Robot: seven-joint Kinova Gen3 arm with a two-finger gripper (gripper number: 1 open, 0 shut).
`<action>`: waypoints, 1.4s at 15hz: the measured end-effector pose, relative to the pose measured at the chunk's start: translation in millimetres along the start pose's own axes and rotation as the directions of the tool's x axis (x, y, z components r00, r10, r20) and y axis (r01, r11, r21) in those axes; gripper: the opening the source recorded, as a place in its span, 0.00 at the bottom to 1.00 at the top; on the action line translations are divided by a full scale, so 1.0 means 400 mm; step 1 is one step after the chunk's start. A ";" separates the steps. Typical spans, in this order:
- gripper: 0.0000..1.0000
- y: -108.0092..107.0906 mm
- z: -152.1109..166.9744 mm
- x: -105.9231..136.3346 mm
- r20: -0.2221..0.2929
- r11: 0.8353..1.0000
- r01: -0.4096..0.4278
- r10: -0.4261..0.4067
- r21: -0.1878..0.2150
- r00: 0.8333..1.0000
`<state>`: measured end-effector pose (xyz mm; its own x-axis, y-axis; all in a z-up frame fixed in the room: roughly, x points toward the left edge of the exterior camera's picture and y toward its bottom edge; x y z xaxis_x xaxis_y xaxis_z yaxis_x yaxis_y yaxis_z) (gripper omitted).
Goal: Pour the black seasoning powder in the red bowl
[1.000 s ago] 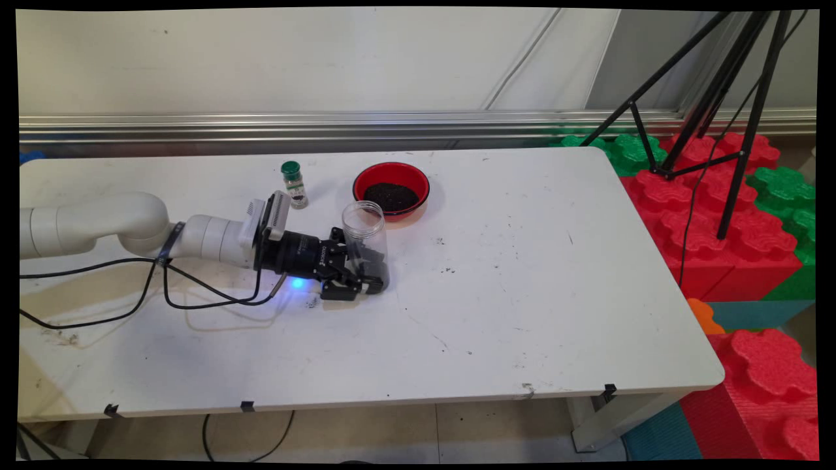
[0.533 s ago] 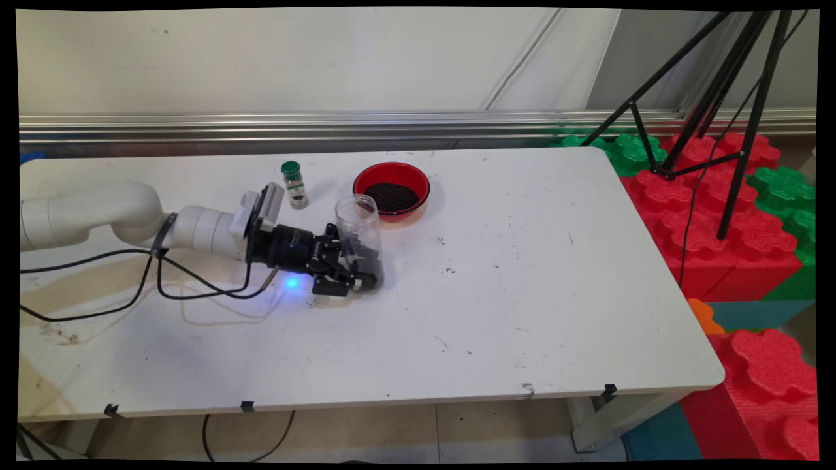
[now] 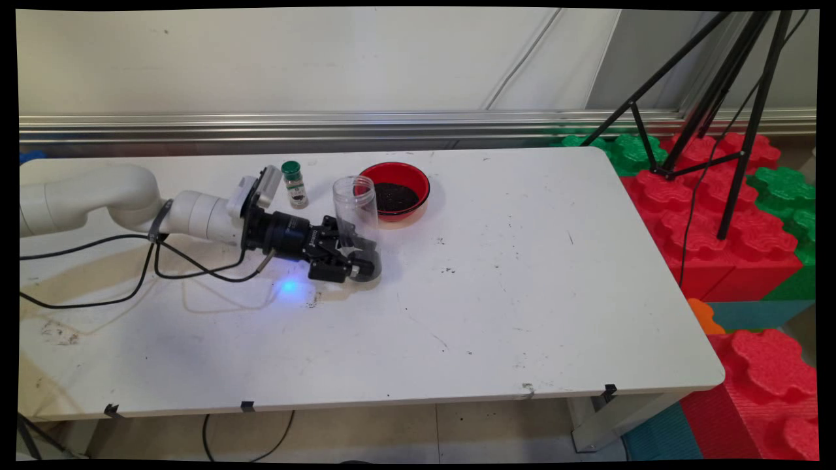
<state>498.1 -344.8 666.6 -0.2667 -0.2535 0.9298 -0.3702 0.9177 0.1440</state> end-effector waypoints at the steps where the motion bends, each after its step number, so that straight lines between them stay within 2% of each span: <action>1: 0.00 -0.005 -0.002 0.004 0.001 1.000 0.024 -0.024 -0.004 1.000; 8: 0.00 -0.032 -0.007 0.032 0.008 0.985 0.172 -0.171 -0.027 0.985; 12: 0.00 -0.044 0.000 0.055 0.011 0.955 0.294 -0.294 -0.042 0.956; 14: 0.00 -0.047 0.004 0.067 0.013 0.930 0.363 -0.363 -0.052 0.932; 17: 0.00 -0.051 0.012 0.085 0.013 0.875 0.479 -0.479 -0.067 0.878; 18: 0.00 -0.051 0.013 0.089 0.014 0.863 0.501 -0.501 -0.069 0.865; 19: 0.00 -0.052 0.016 0.094 0.014 0.842 0.535 -0.535 -0.073 0.844; 21: 0.00 -0.054 0.023 0.104 0.015 0.789 0.609 -0.610 -0.082 0.792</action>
<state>486.8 -377.9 699.2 0.0017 -0.7654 0.6436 -0.3818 0.5943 0.7078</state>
